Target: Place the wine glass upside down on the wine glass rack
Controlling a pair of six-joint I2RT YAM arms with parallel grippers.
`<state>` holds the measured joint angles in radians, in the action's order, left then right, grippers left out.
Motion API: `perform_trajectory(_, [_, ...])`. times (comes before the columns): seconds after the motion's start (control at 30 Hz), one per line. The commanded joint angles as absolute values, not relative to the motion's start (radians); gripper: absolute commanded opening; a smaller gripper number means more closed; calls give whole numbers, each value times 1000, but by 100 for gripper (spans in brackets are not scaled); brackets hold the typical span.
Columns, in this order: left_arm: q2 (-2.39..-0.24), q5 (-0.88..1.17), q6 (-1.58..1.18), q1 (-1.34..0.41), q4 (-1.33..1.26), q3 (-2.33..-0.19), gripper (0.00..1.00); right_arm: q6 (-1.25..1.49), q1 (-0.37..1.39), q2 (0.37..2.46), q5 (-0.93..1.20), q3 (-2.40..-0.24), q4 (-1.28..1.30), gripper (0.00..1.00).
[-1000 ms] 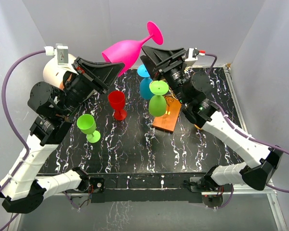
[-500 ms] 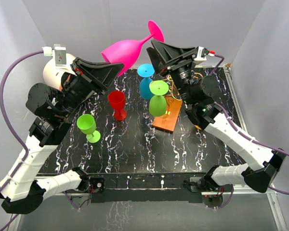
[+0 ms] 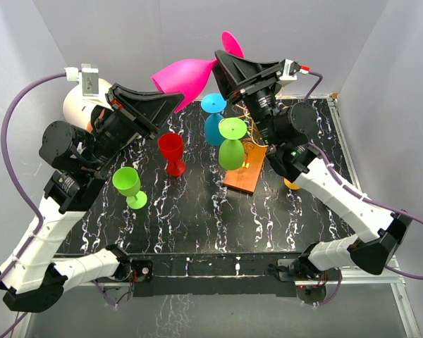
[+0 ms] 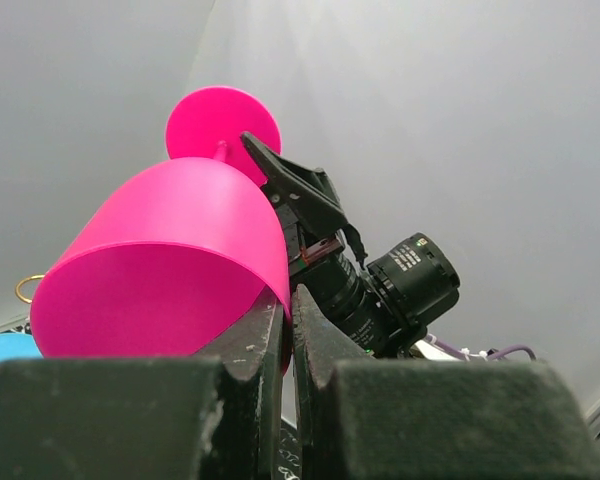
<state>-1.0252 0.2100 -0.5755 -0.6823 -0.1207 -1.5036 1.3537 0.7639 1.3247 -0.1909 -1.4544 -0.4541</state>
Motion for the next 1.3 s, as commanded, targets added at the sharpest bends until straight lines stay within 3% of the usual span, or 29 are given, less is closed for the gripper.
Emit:
perform_trajectory(0.0, [-1013, 235, -595, -680, -179, -1496, 0, 1375, 768, 1338, -145, -1520, -470, 40])
perform_trajectory(0.37, [-1007, 232, -611, -680, -188, -1475, 0, 1365, 768, 1327, -142, -1502, -483, 0])
perform_trajectory(0.5, [-1000, 221, -610, -680, -170, -1469, 5, 1327, 768, 1312, -154, -1491, -492, 0])
perform_trajectory(0.63, [-994, 214, -608, -679, -111, -1460, 39, 1249, 768, 1275, -176, -1457, -508, 0])
perform_trajectory(0.8, [-964, 188, -629, -680, -30, -1420, 61, 1087, 774, 1230, -208, -1458, -448, 0])
perform_trajectory(1.03, [-878, 141, -647, -680, 71, -1338, 68, 901, 774, 1147, -208, -1381, -453, 0])
perform_trajectory(1.27, [-834, 243, -622, -680, 57, -1348, 70, 591, 774, 1065, 36, -1336, -390, 0])
